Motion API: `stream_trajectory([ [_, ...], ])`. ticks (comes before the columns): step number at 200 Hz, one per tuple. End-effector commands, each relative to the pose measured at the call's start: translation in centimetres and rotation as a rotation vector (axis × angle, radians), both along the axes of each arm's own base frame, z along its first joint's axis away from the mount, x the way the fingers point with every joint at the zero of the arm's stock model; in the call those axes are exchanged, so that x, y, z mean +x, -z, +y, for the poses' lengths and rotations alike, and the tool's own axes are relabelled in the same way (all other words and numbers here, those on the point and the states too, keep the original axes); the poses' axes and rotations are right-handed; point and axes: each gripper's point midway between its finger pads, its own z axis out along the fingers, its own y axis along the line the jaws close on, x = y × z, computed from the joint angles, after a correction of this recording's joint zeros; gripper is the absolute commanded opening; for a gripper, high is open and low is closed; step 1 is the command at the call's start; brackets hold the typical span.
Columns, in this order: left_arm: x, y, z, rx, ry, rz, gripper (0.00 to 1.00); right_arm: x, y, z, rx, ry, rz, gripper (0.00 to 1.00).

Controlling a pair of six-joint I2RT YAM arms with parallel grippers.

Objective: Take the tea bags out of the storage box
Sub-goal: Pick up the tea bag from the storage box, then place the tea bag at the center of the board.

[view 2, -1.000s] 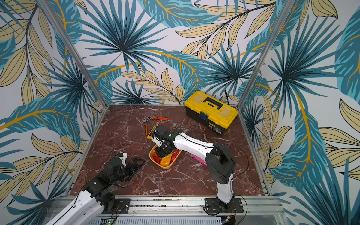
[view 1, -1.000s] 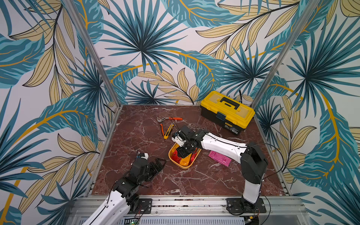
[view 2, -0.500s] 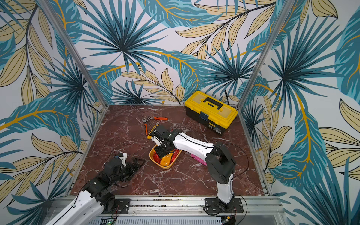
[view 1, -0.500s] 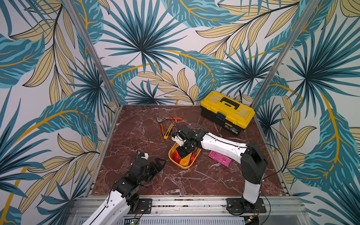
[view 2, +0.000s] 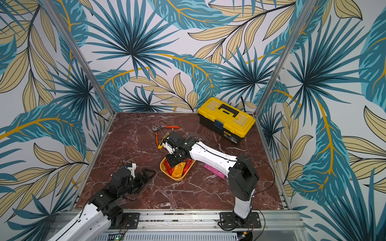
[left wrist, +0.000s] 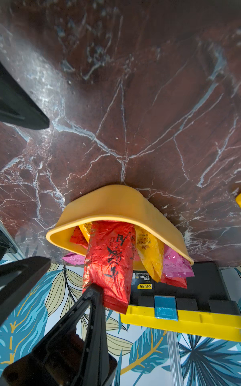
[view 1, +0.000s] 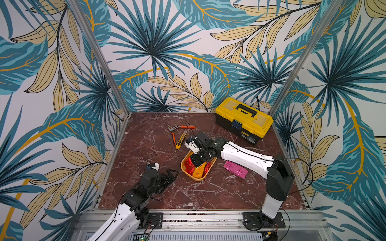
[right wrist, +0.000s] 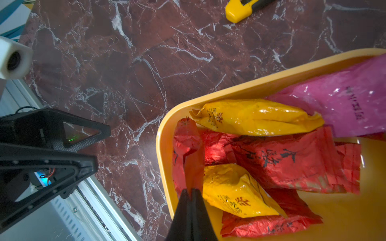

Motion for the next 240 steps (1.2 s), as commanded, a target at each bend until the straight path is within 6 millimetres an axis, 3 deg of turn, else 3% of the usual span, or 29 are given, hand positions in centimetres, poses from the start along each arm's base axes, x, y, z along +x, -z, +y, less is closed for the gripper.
stream_trajectory([
  [1,1.2,-3.8,-0.5,-0.016,0.019,-0.095,1.00,-0.6,-1.6,-0.3,0.020,0.010,-0.011,0.00],
  [69,2.5,-6.5,-2.1,-0.088,0.062,-0.182,1.00,-1.3,-3.9,-1.9,0.057,0.042,-0.050,0.00],
  [141,3.8,-9.8,-4.5,-0.217,0.140,-0.262,1.00,-1.9,-6.6,-5.3,0.141,0.141,-0.105,0.00],
  [145,3.9,-10.0,-4.6,-0.222,0.145,-0.265,1.00,-1.1,-6.7,-6.2,0.145,0.176,-0.110,0.00],
  [204,5.4,-12.2,-7.2,-0.271,0.248,-0.270,1.00,0.6,-7.9,-12.7,0.287,0.408,-0.113,0.00],
  [240,6.1,-13.1,-10.3,-0.288,0.348,-0.243,1.00,1.5,-7.2,-18.0,0.381,0.595,-0.090,0.00],
])
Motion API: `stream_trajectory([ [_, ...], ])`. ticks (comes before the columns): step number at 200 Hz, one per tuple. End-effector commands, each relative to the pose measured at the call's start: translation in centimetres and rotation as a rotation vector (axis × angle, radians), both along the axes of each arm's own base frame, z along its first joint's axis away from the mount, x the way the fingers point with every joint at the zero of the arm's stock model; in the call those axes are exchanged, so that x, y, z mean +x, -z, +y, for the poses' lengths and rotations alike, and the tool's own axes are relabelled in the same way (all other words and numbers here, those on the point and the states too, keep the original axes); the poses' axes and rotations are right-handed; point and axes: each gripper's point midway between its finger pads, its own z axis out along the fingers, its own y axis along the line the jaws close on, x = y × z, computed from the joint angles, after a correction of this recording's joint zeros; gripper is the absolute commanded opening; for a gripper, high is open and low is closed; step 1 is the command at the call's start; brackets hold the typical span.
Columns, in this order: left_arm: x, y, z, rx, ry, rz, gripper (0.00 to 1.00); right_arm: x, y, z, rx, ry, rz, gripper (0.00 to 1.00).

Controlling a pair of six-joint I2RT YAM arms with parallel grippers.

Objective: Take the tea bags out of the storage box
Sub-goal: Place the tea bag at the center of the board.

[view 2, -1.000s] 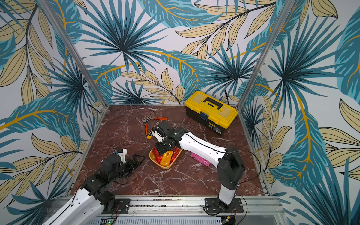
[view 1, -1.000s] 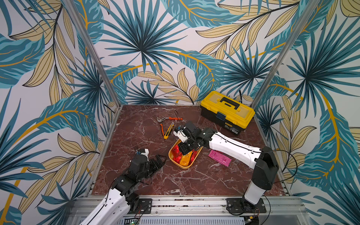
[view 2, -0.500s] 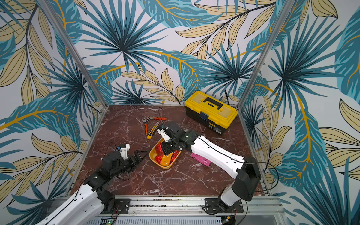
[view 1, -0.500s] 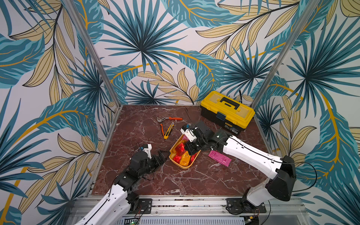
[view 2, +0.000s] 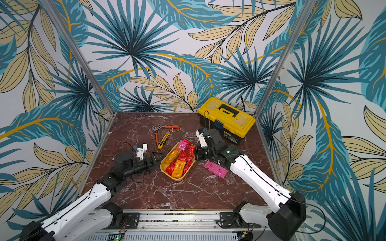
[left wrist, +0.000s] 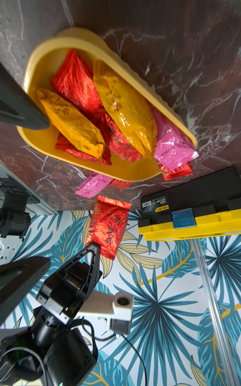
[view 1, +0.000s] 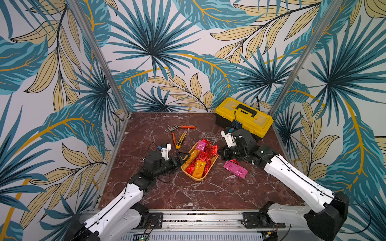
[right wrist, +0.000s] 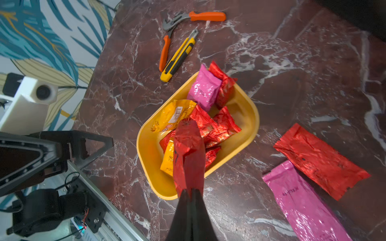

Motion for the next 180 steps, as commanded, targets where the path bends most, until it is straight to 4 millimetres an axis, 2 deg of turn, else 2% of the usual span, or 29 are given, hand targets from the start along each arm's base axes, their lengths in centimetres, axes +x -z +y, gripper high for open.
stream_trajectory([
  [1,0.4,-3.1,-2.5,-0.042,0.091,-0.071,1.00,0.3,0.1,-1.9,0.099,0.087,0.017,0.00],
  [37,0.3,-4.0,-7.3,-0.022,0.204,-0.094,1.00,0.6,1.9,-5.8,0.158,0.225,0.065,0.00],
  [68,0.7,-3.8,-9.4,-0.044,0.231,-0.090,1.00,1.3,4.4,-8.7,0.284,0.339,0.136,0.00],
  [95,0.8,-3.5,-10.2,-0.047,0.244,-0.084,1.00,1.7,7.2,-11.1,0.405,0.430,0.217,0.00],
  [122,0.9,-3.4,-10.1,-0.037,0.241,-0.086,1.00,1.7,10.2,-12.8,0.470,0.492,0.294,0.00],
  [129,0.8,-3.3,-10.1,-0.033,0.244,-0.086,1.00,2.2,10.4,-13.3,0.477,0.495,0.275,0.00],
  [165,0.7,-2.6,-9.7,-0.002,0.236,-0.076,1.00,2.2,12.4,-14.8,0.454,0.542,0.298,0.00],
  [180,0.8,-2.1,-9.4,0.010,0.220,-0.068,1.00,2.0,13.0,-15.4,0.425,0.564,0.311,0.12],
])
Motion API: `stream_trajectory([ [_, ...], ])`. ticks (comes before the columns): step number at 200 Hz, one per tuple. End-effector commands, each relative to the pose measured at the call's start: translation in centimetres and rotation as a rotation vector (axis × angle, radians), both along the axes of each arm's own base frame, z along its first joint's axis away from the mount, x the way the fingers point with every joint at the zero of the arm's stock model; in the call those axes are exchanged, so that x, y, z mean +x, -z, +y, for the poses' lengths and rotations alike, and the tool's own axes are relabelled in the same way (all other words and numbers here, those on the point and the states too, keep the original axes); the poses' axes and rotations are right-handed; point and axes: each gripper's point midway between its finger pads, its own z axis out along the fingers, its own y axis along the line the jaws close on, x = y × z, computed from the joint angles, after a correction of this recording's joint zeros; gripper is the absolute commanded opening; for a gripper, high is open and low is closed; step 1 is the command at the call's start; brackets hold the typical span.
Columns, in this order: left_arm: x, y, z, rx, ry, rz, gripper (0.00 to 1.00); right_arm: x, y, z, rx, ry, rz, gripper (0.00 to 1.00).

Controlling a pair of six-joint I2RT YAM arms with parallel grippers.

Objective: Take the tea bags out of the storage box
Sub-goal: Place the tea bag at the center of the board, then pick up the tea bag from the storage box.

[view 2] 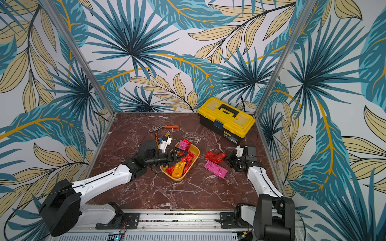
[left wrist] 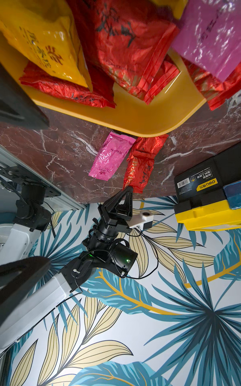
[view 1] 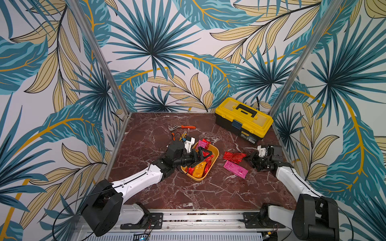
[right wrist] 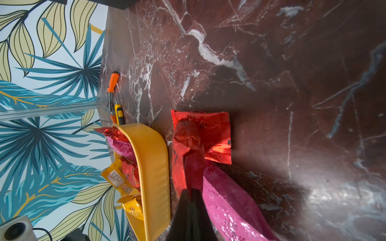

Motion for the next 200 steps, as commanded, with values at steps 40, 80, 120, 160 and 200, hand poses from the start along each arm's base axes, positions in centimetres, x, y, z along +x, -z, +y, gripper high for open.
stream_trajectory([
  [40,0.4,-0.9,1.9,0.061,-0.093,-0.060,1.00,-1.5,2.2,-1.5,-0.094,0.025,0.065,0.34],
  [80,0.3,-1.1,4.6,0.186,-0.166,-0.102,1.00,-2.5,1.7,-3.1,-0.205,0.056,0.089,0.52],
  [120,0.4,-1.0,7.4,0.288,-0.252,-0.132,1.00,-2.8,-0.3,-4.0,-0.279,0.072,0.058,0.57],
  [160,0.0,-0.4,9.3,0.401,-0.257,-0.131,1.00,-2.4,-2.1,-3.8,-0.279,0.051,0.022,0.57],
  [200,-0.2,-0.4,10.1,0.446,-0.255,-0.125,1.00,-2.1,-4.3,-2.5,-0.271,0.000,-0.029,0.54],
])
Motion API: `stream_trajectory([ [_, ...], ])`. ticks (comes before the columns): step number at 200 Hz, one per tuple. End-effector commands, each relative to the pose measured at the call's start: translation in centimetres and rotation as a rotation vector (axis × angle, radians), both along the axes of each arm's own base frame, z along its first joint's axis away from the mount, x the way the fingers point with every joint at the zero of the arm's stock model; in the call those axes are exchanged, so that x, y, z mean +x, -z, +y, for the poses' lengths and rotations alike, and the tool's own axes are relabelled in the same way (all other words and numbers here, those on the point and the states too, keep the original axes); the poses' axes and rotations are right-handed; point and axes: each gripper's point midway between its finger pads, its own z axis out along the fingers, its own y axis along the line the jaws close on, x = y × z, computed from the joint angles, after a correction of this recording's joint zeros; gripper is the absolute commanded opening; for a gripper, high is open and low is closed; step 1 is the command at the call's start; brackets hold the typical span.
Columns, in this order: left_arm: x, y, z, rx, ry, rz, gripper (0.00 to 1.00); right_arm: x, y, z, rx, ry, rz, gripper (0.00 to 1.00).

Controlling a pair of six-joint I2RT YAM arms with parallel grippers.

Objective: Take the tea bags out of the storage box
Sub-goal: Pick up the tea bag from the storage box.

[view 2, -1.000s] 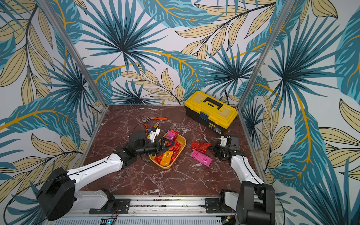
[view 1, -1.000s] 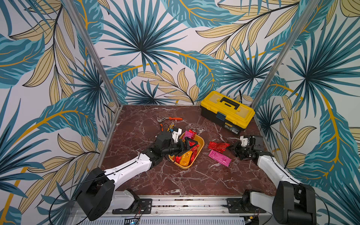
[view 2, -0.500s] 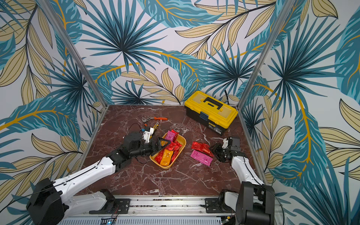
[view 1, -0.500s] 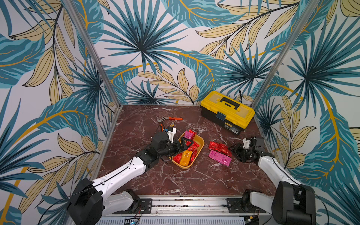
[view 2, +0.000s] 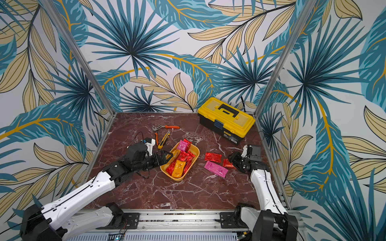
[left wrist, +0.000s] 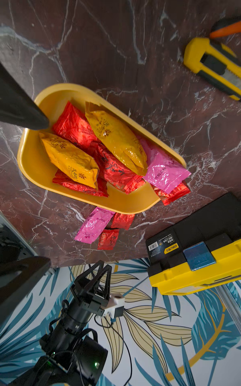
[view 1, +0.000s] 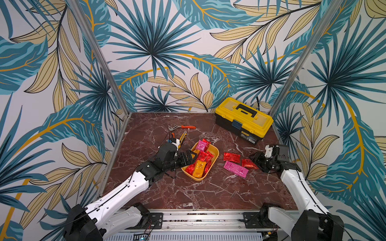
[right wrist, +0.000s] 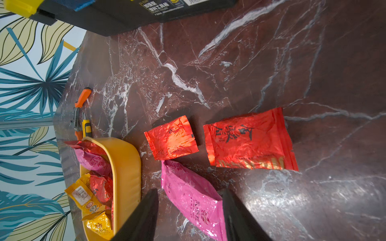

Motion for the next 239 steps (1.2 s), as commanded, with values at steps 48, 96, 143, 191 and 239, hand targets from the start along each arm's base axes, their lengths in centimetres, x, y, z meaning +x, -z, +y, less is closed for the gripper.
stream_trajectory([
  [48,1.8,-1.6,1.1,-0.024,-0.037,-0.014,1.00,0.5,-4.4,7.0,-0.019,-0.302,-0.077,0.51],
  [96,3.2,-1.8,0.8,-0.091,-0.073,-0.020,1.00,1.0,-6.1,14.4,0.037,-0.611,-0.142,0.47],
  [143,4.1,-1.9,0.7,-0.194,-0.121,-0.040,1.00,0.2,-5.4,20.8,0.109,-0.851,-0.150,0.43],
  [191,3.3,-1.4,1.9,-0.206,-0.155,-0.026,1.00,-0.2,-4.1,24.0,0.122,-0.958,-0.117,0.43],
  [239,2.3,-0.2,2.9,-0.220,-0.185,-0.007,1.00,0.4,-2.7,26.1,0.109,-1.009,-0.084,0.43],
])
